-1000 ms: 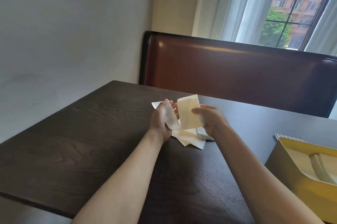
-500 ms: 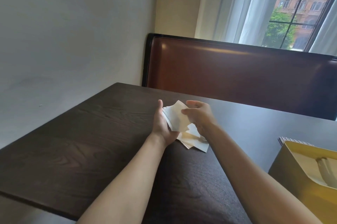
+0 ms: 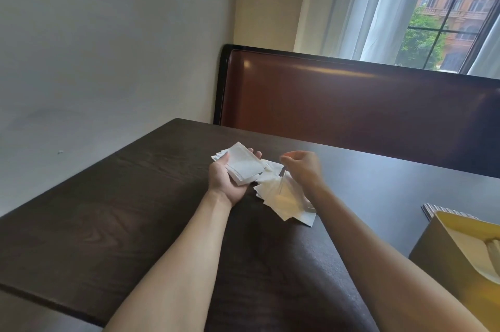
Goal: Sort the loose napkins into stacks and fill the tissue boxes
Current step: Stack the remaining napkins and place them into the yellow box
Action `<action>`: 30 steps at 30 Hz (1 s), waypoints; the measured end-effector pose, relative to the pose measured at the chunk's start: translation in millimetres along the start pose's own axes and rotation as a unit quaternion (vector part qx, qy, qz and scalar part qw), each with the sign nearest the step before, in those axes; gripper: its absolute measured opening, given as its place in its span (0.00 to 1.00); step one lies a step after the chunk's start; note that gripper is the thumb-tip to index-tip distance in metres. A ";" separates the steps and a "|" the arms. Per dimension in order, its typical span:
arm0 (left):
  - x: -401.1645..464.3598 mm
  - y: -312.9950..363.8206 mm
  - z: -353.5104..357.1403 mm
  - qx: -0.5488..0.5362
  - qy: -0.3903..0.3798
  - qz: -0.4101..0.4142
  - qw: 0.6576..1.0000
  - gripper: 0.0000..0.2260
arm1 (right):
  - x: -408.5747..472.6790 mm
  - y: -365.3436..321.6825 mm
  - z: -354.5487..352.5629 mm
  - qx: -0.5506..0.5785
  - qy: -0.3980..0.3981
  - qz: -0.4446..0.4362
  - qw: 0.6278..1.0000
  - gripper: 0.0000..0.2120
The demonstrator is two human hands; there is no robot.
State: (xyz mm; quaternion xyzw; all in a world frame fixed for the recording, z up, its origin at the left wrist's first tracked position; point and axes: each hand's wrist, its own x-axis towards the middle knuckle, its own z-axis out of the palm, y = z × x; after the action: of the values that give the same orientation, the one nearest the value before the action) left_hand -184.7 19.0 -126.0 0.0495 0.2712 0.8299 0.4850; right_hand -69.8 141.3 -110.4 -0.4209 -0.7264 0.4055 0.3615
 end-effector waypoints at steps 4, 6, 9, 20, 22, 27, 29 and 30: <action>0.6 -2.0 0.1 -0.023 -0.020 0.003 1.000 0.19 | 13.4 7.1 11.3 -0.147 -0.076 -0.044 0.985 0.09; 0.4 -1.7 -0.8 -0.015 -0.027 0.001 1.000 0.18 | 21.9 11.5 20.0 -0.239 -0.091 -0.043 0.966 0.15; 1.1 -1.5 -1.8 -0.007 -0.035 0.011 0.999 0.18 | 26.9 15.2 28.3 -0.353 -0.103 -0.051 0.928 0.19; 3.8 -5.6 1.4 -0.080 -0.045 -0.013 0.996 0.25 | 7.5 -4.8 -5.9 0.088 -0.021 0.002 0.996 0.04; 2.7 -6.2 2.7 -0.100 -0.046 -0.023 0.994 0.25 | -2.8 -15.1 -17.9 0.168 -0.038 0.013 0.985 0.09; 0.8 -9.3 7.0 -0.079 -0.051 -0.043 0.995 0.24 | -21.6 -35.3 -39.0 0.274 -0.056 -0.003 0.960 0.16; -5.8 -13.3 13.0 -0.035 -0.055 -0.060 0.996 0.24 | -27.3 -43.1 -46.4 0.323 -0.094 -0.015 0.941 0.10; -11.1 -16.0 17.6 -0.012 -0.054 -0.070 0.996 0.24 | -31.5 -46.3 -49.6 0.332 -0.121 -0.020 0.935 0.08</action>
State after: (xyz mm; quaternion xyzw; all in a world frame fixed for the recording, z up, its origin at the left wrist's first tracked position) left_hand -160.3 23.0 -117.1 0.0698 0.2373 0.7934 0.5562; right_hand -29.4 112.3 -54.6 -0.2103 -0.5970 0.6641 0.3978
